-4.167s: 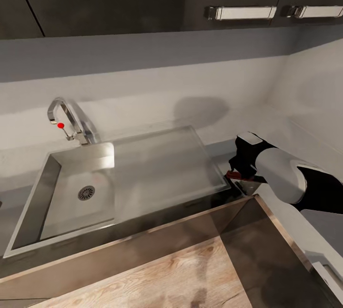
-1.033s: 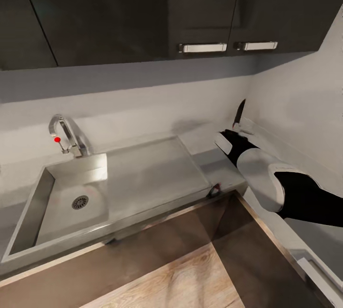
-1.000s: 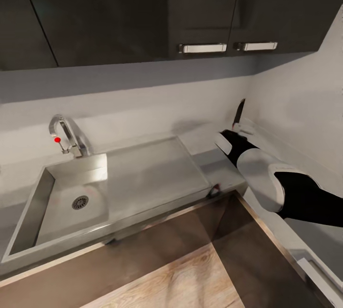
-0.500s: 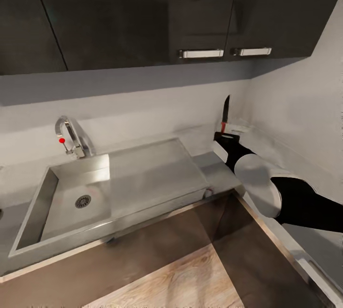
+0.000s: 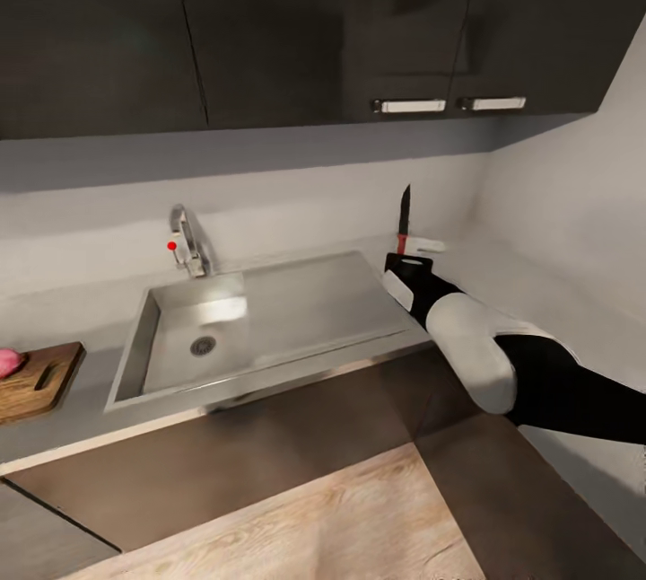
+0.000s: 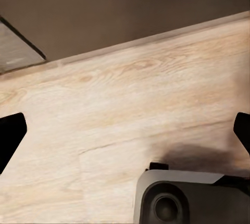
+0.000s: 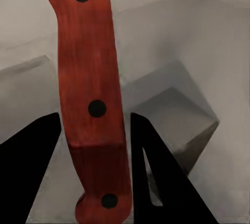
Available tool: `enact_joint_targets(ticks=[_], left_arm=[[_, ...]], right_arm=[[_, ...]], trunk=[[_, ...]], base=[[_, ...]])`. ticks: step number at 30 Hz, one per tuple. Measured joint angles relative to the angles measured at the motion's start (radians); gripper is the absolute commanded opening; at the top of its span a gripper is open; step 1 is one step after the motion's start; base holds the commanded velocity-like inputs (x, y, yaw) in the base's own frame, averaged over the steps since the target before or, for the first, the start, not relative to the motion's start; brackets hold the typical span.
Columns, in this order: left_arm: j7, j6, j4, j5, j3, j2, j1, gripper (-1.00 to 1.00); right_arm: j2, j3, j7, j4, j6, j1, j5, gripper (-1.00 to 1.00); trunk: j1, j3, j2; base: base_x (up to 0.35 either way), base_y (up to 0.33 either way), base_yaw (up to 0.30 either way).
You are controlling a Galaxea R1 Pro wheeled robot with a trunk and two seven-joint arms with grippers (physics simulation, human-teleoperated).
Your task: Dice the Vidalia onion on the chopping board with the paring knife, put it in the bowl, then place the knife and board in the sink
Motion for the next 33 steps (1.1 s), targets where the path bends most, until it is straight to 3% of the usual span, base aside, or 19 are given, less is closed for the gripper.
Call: enact_joint_targets(ticks=[16,33], left_arm=[[-0.003,0.000,0.000,0.000,0.000,0.000,0.000,1.00],[-0.003,0.000,0.000,0.000,-0.001,0.000,0.000,1.00]], right_arm=[[0.011,0.000,0.002,0.005,0.000,0.007,0.000,-1.00],[0.009,0.000,0.002,0.005,0.000,0.008,0.000,-1.00]], trunk=[[0.000,0.018,0.000],[-0.001,0.036,0.000]], base=[[-0.213,0.235,0.228],[-0.045,0.290,0.222]])
